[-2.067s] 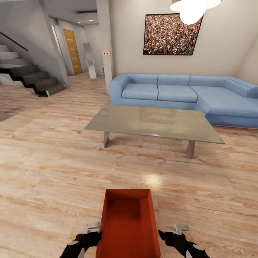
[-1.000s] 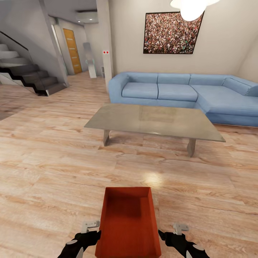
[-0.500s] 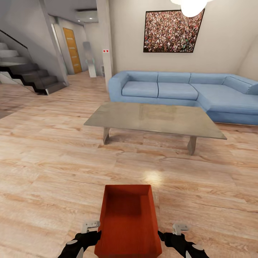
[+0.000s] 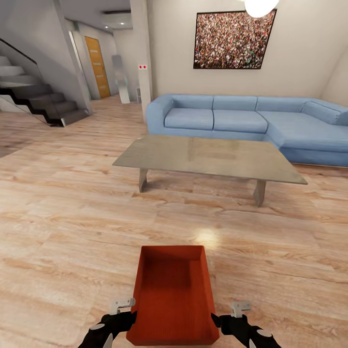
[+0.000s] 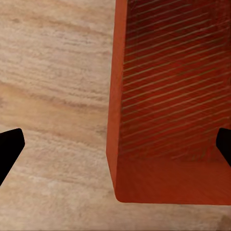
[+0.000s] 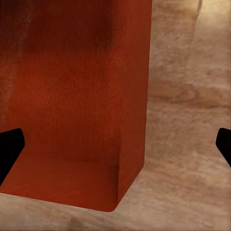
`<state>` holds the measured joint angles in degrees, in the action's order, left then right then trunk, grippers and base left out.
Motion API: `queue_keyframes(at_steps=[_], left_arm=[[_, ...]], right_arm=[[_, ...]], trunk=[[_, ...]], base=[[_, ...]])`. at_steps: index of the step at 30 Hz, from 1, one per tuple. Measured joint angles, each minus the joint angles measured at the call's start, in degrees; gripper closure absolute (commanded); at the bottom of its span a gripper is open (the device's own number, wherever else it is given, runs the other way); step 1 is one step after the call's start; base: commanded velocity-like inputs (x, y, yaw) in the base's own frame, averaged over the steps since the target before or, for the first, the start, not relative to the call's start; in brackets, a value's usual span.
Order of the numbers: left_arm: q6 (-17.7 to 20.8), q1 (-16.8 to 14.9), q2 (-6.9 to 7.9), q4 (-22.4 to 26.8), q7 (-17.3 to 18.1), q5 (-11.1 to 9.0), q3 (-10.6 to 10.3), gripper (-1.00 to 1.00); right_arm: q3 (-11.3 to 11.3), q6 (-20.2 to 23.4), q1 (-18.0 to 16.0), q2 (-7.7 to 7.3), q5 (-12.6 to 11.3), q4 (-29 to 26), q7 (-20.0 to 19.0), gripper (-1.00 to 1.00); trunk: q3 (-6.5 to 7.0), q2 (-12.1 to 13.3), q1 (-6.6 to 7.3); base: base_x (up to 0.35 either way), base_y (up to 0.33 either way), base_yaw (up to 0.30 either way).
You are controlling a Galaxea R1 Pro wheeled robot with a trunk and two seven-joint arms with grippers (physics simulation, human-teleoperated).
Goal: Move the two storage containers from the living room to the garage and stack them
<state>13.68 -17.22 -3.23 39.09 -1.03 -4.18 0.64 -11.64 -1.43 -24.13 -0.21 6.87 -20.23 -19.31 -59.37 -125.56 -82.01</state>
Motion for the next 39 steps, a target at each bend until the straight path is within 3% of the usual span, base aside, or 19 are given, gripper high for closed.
queue_keyframes(at_steps=[3,25,39], left_arm=[[-0.04,0.0,0.0,0.02,0.0,-0.03,0.0,-1.0],[-0.05,0.0,-0.17,0.0,0.0,-0.03,0.0,-1.0],[-0.13,0.0,-0.23,0.01,0.0,-0.04,0.0,-1.0]], right_arm=[[0.0,0.0,0.0,0.0,0.0,0.0,0.0,-1.0],[0.0,0.0,0.0,0.0,-0.01,0.0,0.0,-1.0],[0.0,0.0,0.0,0.0,0.0,0.0,0.0,-1.0]], trunk=[[-0.54,-1.2,-0.66],[-0.54,-1.22,-0.66],[-3.05,-6.82,-3.73]], base=[[0.0,0.0,0.0],[0.0,0.0,0.0],[0.0,0.0,0.0]])
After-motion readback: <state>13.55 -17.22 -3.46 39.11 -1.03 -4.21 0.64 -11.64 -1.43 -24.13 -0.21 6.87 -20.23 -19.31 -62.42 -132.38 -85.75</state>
